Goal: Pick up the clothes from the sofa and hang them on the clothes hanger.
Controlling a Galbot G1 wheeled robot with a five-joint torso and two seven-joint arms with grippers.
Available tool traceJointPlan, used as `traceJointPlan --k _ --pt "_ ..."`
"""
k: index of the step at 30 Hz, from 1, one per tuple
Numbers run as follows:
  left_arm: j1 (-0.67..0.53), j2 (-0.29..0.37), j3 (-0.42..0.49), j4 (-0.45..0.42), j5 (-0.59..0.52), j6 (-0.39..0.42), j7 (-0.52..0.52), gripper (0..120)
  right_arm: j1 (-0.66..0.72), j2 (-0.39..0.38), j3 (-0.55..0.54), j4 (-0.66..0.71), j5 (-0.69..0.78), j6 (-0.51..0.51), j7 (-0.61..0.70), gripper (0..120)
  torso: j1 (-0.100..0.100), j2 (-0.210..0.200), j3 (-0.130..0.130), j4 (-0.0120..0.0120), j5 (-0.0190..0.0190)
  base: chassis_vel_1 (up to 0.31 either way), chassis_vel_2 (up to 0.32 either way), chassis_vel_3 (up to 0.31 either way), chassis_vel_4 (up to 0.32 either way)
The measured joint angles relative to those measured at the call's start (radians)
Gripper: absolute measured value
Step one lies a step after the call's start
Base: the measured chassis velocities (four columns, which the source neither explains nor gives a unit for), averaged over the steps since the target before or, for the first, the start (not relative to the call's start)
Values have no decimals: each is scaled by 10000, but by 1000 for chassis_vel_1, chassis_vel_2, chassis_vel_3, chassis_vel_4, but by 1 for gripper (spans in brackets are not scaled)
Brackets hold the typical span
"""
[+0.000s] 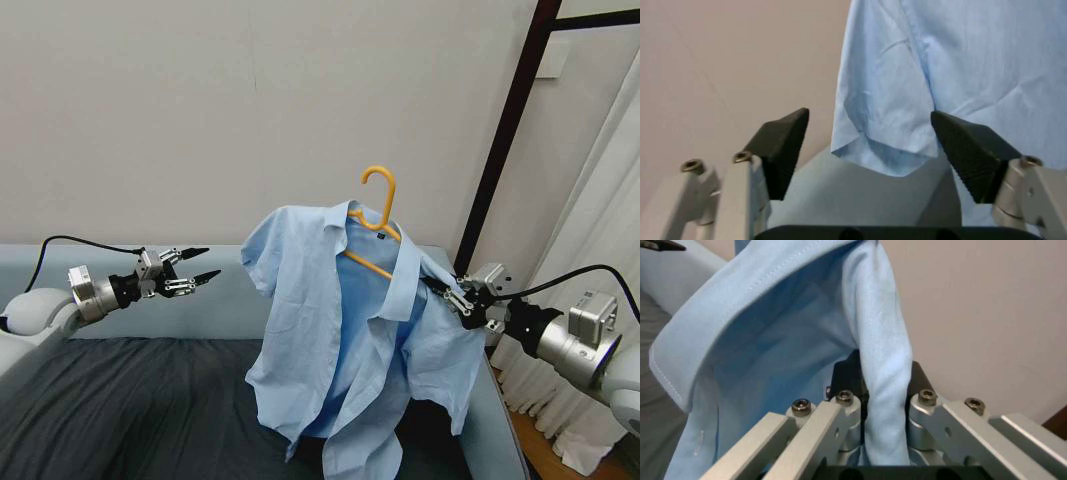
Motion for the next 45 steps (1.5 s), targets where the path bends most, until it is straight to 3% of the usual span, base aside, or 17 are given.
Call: traceJointPlan --k 5,8,13,17,20,28,32,37,45 --pt "1149 70 -668 -1069 -342 48 -859 97 -10 17 299 279 232 -600 606 7 -1 0 0 -4 2 0 0 0 0" --pt "1839 92 -952 -1665 -396 72 -1417 100 -33 51 489 406 379 -1024 1102 7 0 0 0 -3 3 0 0 0 0" --pt "3891 -264 -1801 -3345 244 -196 -5012 100 -32 127 997 549 908 -1701 2123 7 0 0 0 -3 2 0 0 0 0" --pt "4616 -522 -2201 -4019 681 -147 -6125 100 -2 127 1280 664 1159 -1955 2357 7 0 0 0 -3 4 0 0 0 0" --pt "6088 -1104 -2973 -4837 1229 182 -7097 100 34 93 1914 971 1801 -2803 3021 7 -1 1 0 -6 5 0 0 0 0" --pt "8422 -2547 -3979 -5634 2530 132 -7536 100 131 -51 2928 1246 3319 -3950 4316 7 -1 1 -1 -4 2 0 0 0 0" --pt "9991 -3730 -4317 -5992 3660 -273 -7626 100 271 14 3099 1215 3609 -4116 4807 7 -1 0 0 -3 4 0 0 0 0" --pt "11082 -4671 -4355 -6280 4540 -658 -7619 100 305 162 3122 1137 3686 -4023 5061 7 -1 1 0 -2 4 0 0 0 0" --pt "11930 -5665 -4375 -6634 5437 -1214 -7628 100 318 187 3170 1034 3604 -4013 5100 7 -1 1 0 -5 4 0 0 0 0"
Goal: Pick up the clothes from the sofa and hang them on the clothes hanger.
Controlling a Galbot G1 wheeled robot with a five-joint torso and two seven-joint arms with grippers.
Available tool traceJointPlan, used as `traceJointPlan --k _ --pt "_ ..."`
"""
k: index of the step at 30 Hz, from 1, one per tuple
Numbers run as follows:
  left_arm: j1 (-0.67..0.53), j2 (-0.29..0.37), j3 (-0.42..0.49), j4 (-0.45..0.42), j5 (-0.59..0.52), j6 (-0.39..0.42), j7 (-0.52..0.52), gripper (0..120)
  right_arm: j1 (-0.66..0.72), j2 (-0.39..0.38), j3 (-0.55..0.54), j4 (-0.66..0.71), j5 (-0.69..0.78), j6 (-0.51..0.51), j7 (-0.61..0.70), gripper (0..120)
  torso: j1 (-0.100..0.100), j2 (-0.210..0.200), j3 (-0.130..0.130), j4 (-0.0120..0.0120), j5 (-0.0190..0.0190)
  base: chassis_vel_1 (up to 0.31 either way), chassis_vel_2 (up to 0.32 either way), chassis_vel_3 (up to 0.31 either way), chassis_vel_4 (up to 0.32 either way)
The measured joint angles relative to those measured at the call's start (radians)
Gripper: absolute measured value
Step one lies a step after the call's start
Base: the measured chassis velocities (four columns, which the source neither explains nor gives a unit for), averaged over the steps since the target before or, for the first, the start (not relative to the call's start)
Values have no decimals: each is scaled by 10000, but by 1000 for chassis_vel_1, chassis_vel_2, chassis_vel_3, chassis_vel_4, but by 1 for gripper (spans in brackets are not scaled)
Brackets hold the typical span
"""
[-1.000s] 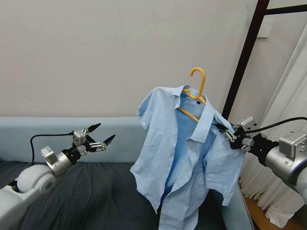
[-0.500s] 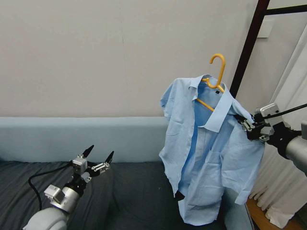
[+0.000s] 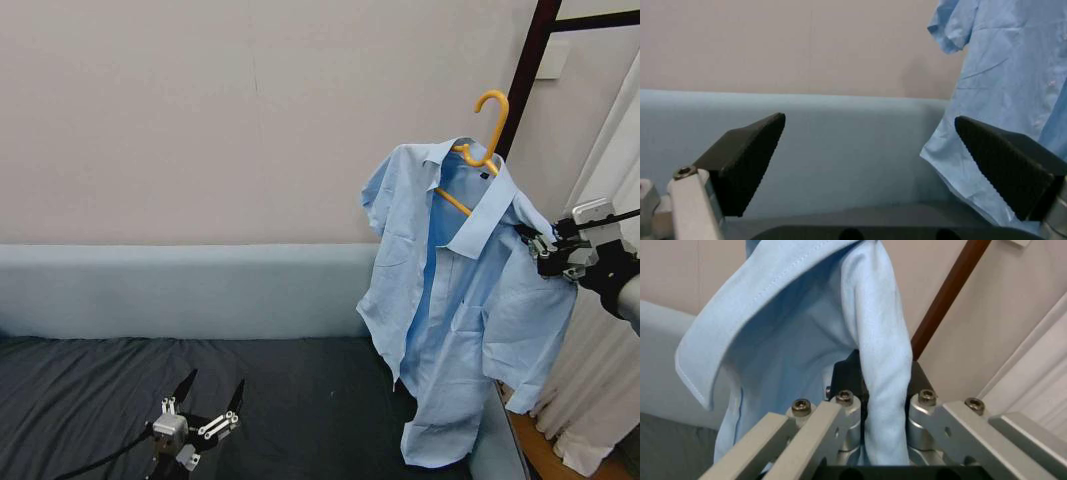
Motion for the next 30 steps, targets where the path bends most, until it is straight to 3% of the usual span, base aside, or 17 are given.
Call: traceJointPlan --k 6,12,16,22,27,30 --pt "416 -695 -150 -148 175 -259 8 100 16 38 -36 -65 -246 -5 -47 7 0 0 0 3 -1 0 0 0 0" --pt "419 -724 -156 -148 179 -268 35 100 95 110 -232 -159 -472 35 255 7 0 0 0 0 -1 0 0 0 0" --pt "397 -709 -151 -141 173 -269 45 100 457 -230 -519 -483 -262 -45 1280 7 2 -1 1 2 0 0 0 0 0" --pt "380 -691 -143 -134 158 -268 53 100 887 -871 -557 -945 172 -73 1662 7 2 -1 1 1 -3 0 0 0 0" --pt "369 -679 -138 -128 148 -264 58 100 1218 -1133 -824 -1663 -245 448 1305 7 2 -1 1 1 -5 0 0 0 0" --pt "363 -674 -134 -123 143 -262 63 100 1470 -716 -1157 -2243 -879 1117 793 7 2 -1 2 2 1 0 0 0 0"
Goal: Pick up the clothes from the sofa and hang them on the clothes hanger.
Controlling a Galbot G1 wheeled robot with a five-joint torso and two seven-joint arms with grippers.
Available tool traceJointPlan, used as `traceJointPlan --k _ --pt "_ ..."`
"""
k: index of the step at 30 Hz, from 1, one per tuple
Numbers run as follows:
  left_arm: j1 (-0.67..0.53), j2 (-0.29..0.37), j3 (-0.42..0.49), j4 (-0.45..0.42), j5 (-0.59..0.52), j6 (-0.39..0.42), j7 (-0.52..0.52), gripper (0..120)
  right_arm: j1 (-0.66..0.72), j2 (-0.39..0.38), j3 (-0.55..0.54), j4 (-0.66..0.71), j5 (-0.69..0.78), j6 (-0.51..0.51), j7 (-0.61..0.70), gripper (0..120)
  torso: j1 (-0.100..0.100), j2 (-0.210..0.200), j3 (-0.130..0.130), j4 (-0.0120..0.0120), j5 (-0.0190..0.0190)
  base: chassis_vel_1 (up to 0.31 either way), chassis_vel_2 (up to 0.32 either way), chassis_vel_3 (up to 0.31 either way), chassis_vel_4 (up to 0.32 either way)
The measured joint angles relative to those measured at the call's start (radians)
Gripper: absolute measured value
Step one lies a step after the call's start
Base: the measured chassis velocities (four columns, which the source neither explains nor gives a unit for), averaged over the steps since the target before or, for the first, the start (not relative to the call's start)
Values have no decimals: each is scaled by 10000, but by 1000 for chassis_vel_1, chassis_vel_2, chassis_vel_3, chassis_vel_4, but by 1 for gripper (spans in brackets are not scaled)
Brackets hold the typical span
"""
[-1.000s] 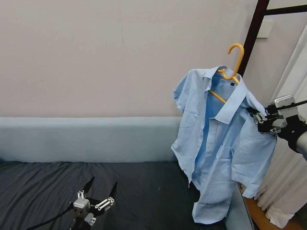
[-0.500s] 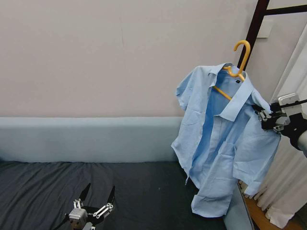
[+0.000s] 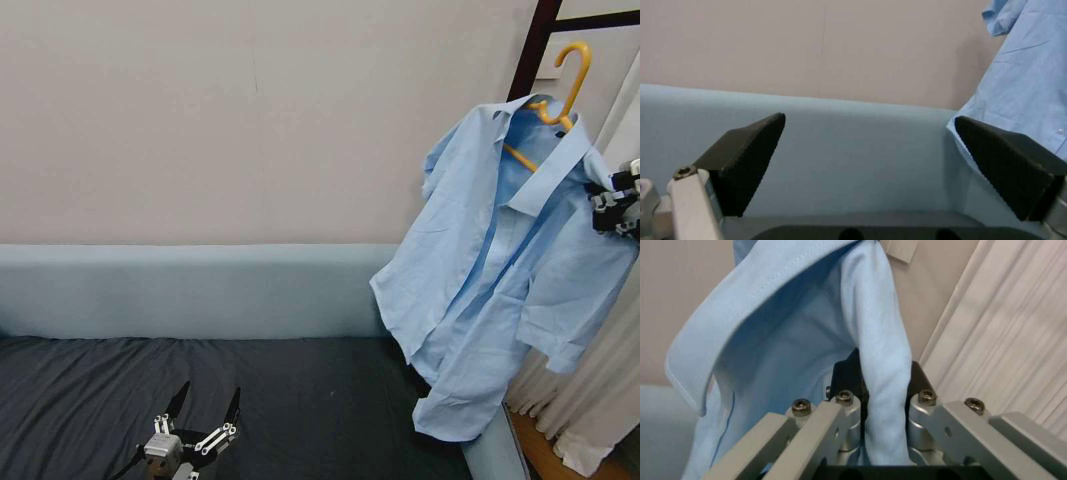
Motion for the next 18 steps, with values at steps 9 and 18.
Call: traceJointPlan --k 9,18 --pt "-8 8 6 6 -6 6 5 100 259 767 -455 -976 -1613 601 -1065 7 0 0 -1 -1 -4 0 0 0 0" --pt "-10 13 9 9 -14 11 11 100 974 1920 -1423 -1744 -2971 929 -1560 7 0 0 0 2 -3 0 0 0 0"
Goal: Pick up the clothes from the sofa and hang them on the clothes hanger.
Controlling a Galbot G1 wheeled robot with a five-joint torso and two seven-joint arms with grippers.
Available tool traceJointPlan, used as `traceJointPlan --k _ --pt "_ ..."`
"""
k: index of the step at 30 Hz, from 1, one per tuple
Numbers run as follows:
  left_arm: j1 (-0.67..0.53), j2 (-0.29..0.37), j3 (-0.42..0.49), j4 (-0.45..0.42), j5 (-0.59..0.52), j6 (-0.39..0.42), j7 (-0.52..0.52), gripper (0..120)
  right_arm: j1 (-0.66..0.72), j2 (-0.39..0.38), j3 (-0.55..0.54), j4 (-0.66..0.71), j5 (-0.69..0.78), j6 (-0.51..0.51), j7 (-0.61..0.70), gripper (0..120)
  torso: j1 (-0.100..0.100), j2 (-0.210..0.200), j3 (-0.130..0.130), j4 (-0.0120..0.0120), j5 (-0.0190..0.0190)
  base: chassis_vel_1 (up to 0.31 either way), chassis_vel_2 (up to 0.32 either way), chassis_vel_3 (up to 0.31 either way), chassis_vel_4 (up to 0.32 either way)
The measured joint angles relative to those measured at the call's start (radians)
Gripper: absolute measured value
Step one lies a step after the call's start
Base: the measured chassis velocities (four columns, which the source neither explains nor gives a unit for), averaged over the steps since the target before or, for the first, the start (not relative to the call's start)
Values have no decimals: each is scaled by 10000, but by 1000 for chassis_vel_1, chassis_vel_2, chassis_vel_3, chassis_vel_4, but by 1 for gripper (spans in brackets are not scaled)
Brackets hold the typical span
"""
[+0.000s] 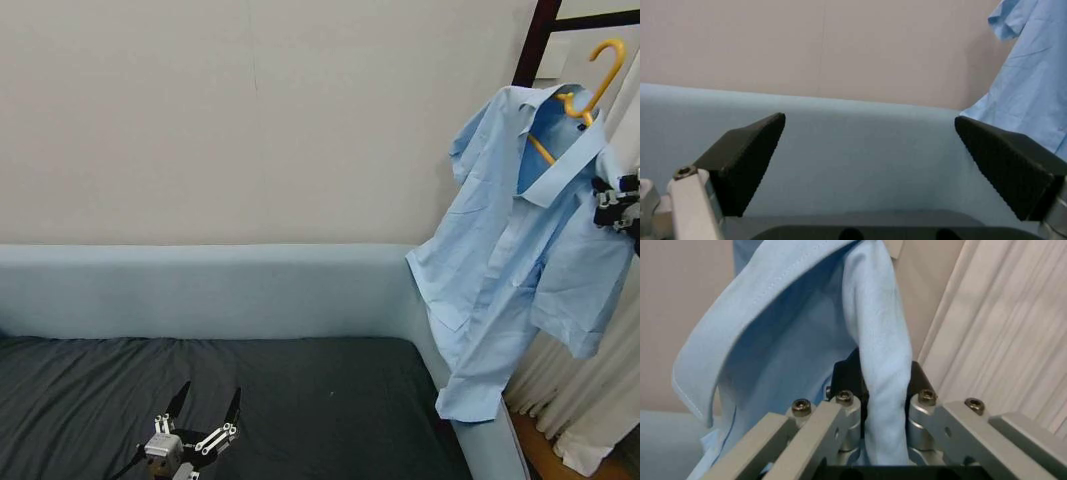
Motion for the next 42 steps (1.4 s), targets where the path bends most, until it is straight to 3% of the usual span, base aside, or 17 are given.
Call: traceJointPlan --k 6,13,16,25,34,42 --pt "0 2 1 0 -1 5 1 100 957 516 -628 -966 -1112 -88 -153 7 0 0 0 -4 -1 0 0 0 0" --pt "0 3 1 1 -2 6 0 100 2178 887 -1545 -1920 -2620 -1324 -165 7 0 0 0 -5 -1 0 0 0 0" --pt "0 3 0 1 -2 6 0 100 3115 1056 -2449 -2399 -3289 -1891 -80 7 0 0 -1 -4 0 0 0 0 0" --pt "0 4 0 1 -2 6 0 100 5144 1632 -3905 -3373 -4191 -2160 57 7 0 -1 0 1 -3 0 0 0 0" --pt "0 4 1 1 -3 7 0 100 6546 1558 -5026 -3884 -4269 -2169 115 7 0 0 -1 -3 -2 0 0 0 0" --pt "-2 4 1 1 -3 7 -1 100 8417 1378 -6822 -4639 -3819 -2169 228 7 0 0 0 -1 -2 0 0 0 0"
